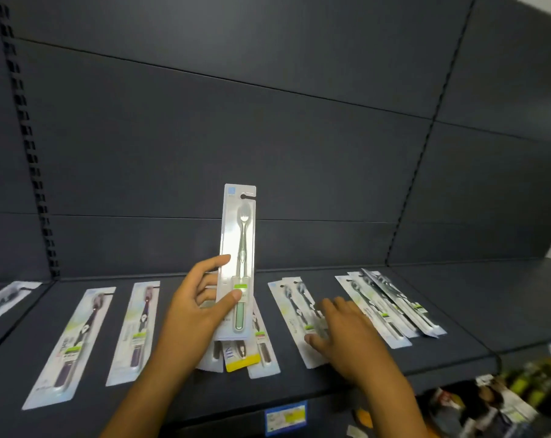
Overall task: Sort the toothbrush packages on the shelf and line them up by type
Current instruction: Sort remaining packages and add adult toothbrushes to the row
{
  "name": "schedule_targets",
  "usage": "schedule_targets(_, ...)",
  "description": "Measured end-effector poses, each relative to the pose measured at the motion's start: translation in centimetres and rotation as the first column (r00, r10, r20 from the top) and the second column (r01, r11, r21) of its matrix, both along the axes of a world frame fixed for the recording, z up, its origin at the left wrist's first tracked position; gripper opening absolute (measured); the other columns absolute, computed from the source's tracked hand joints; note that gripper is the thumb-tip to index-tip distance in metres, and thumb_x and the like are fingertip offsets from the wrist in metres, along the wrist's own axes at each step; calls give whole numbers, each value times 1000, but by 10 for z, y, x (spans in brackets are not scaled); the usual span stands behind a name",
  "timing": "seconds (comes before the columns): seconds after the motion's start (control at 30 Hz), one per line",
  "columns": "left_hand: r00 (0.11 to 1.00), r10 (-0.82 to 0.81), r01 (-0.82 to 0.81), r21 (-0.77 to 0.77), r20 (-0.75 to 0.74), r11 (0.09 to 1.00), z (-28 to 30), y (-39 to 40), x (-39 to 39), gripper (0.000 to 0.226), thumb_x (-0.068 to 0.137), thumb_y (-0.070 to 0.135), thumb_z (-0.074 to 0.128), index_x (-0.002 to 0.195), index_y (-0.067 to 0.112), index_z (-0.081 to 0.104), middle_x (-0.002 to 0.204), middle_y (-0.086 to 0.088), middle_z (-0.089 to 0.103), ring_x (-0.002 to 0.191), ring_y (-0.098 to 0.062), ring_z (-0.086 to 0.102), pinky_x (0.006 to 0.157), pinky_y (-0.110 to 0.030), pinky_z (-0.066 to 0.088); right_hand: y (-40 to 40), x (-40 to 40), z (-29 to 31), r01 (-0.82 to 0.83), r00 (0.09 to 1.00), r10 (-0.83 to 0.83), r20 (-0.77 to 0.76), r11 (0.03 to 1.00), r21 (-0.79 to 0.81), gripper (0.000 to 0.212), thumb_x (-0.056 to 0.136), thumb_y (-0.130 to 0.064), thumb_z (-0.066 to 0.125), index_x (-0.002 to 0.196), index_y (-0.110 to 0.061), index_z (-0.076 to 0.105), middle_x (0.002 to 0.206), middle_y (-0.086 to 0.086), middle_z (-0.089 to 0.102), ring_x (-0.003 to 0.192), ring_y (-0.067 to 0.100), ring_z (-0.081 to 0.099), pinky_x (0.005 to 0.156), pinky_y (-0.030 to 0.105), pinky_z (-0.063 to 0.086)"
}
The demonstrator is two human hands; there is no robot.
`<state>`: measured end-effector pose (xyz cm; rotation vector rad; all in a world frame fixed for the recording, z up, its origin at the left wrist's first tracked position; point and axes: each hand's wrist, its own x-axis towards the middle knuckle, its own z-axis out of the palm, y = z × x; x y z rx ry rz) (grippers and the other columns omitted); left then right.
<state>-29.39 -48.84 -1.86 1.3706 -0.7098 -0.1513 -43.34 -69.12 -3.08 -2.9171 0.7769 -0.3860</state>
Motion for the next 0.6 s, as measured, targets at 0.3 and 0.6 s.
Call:
schedule_targets(0.3, 998, -25, 22, 61, 50, 998, 0, -75, -70, 44, 84, 10, 71, 122, 29, 60, 95, 7, 65, 80, -3, 66, 71, -20, 57, -66, -75, -4, 46, 997, -44, -59, 999, 17, 60, 91, -53, 55, 140, -26, 35, 141, -3, 39, 130, 22, 37, 106, 37, 36)
schedule_targets(0.6, 999, 26, -30, 123, 33, 992, -10, -153, -165, 46, 82, 25, 76, 120, 41, 58, 115, 1, 59, 98, -14, 61, 88, -27, 52, -146, -162, 4, -10, 998, 13, -69, 999, 46, 67, 87, -53, 60, 143, -29, 31, 143, -5, 37, 132, 19, 35, 107, 35, 35)
